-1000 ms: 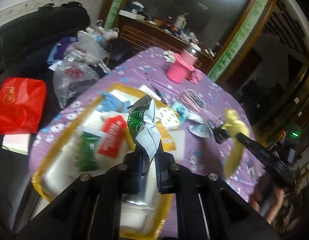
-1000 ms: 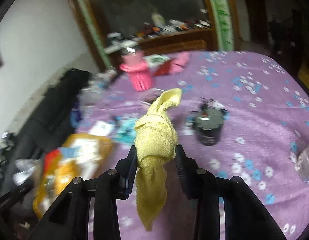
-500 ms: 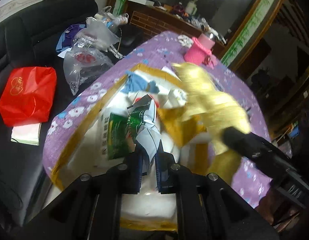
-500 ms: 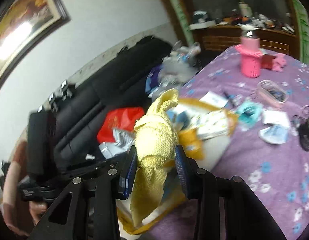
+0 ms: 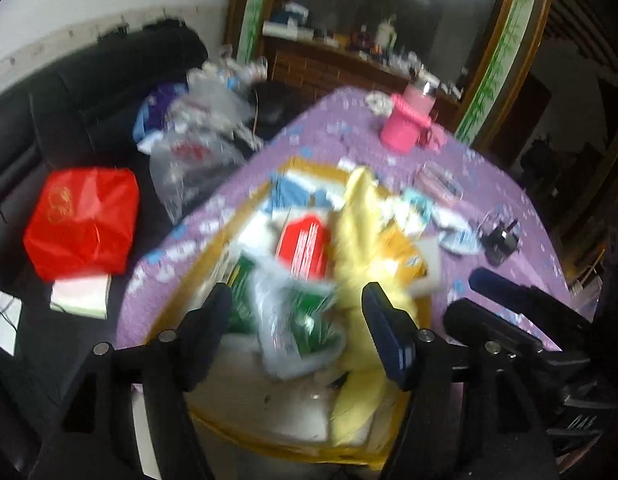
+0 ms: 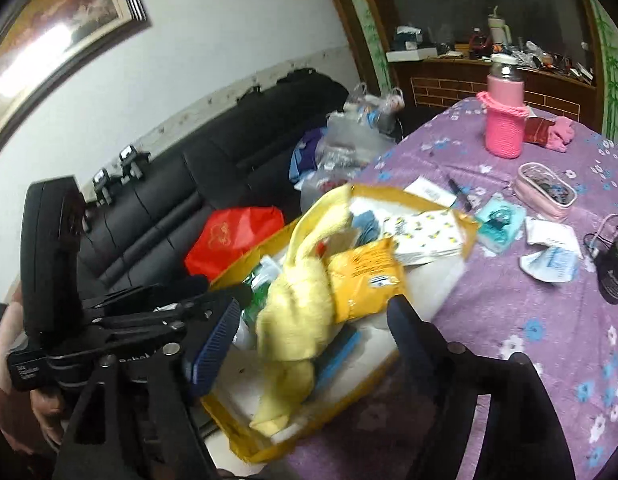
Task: Organize soft objects
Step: 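Move both tools back toward the black motor, then grasp the white desiccant packet with the right tool while the left tool grasps a white paper packet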
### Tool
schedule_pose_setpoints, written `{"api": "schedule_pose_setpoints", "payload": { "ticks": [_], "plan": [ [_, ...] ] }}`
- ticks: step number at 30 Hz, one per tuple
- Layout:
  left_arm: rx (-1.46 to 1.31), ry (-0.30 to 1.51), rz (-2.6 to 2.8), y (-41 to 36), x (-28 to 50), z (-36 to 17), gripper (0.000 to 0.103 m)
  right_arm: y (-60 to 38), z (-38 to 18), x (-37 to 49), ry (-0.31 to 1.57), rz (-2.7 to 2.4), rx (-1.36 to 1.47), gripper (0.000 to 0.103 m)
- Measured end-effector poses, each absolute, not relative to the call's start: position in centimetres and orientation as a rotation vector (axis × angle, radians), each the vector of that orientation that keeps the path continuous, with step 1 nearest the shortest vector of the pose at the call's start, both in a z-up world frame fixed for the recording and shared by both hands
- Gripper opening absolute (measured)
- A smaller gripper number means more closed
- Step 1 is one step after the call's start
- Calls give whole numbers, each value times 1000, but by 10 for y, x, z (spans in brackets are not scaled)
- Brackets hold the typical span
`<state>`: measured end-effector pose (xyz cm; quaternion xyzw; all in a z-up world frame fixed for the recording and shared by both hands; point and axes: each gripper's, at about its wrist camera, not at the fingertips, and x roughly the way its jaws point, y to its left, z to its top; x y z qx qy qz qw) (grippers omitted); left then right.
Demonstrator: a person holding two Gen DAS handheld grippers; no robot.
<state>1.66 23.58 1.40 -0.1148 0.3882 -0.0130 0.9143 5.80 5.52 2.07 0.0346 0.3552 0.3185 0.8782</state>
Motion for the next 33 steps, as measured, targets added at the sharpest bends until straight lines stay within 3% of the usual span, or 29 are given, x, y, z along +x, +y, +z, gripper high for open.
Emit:
{"api": "schedule_pose_setpoints", "payload": {
  "ticks": [7, 16, 24, 26, 27, 33],
  "plan": [
    [-195, 758, -139, 191, 20, 39, 67, -24, 21, 53, 706, 596, 197, 84],
    [-154, 809, -274, 125, 43, 39, 67, -120, -8, 112, 821, 375, 380, 83],
    [-172, 863, -267, 106, 78, 35, 67, -131, -35, 196, 983, 258, 486, 57],
    [-191, 890, -275, 102, 90, 31, 67, -122, -41, 209, 1016, 258, 457, 35],
    [-203, 917, -281, 98, 99, 29, 67, -117, -49, 217, 1032, 268, 448, 32],
    [-193, 1010, -321, 64, 139, 16, 67, -136, -46, 197, 991, 336, 450, 29]
  ]
}}
